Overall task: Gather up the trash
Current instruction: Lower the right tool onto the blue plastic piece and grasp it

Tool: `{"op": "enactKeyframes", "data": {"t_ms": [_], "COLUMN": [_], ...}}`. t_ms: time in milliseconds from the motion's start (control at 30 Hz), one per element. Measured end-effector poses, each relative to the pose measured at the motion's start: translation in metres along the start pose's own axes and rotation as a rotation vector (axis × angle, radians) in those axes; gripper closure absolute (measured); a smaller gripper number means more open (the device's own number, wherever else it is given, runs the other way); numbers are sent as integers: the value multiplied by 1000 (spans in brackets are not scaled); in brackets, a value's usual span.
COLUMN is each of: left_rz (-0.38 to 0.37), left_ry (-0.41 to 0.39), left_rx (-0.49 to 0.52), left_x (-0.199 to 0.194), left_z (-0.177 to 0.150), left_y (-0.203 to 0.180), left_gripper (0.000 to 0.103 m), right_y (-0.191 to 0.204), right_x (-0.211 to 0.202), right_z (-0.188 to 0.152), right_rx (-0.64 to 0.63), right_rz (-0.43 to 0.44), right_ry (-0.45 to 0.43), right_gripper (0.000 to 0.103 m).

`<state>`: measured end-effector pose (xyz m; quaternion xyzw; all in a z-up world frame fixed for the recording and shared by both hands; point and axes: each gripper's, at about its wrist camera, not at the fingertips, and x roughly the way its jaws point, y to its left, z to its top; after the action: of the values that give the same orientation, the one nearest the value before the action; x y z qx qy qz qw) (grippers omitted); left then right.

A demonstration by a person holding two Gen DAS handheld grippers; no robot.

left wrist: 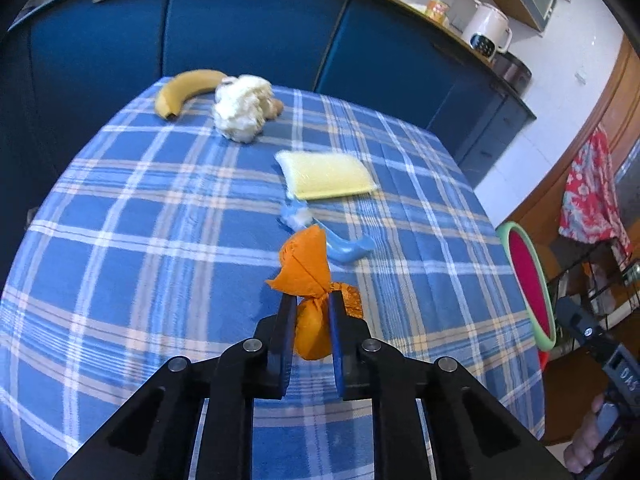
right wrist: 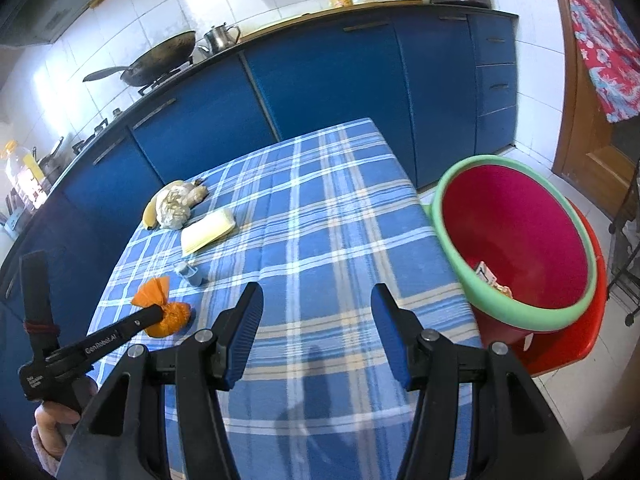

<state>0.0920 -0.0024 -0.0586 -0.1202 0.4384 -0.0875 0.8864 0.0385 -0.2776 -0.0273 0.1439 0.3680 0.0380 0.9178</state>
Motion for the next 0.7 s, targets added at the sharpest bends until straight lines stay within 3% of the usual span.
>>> {"op": "enactKeyframes", "data": {"t_ms": [233, 700], "left_rz": [54, 125], "left_ry": [-65, -124], "left_rx": [-46, -143], "left_x": [-19, -35], "left_z": [12, 19], "left_y": [26, 79], "left_gripper": [87, 87], "right_y": [30, 106], "right_x": [17, 74], "right_z": [2, -5], "right_rx": [-51, -180], "right_rz": [33, 105], "right_ry": [26, 112], "right_gripper": [45, 45]}}
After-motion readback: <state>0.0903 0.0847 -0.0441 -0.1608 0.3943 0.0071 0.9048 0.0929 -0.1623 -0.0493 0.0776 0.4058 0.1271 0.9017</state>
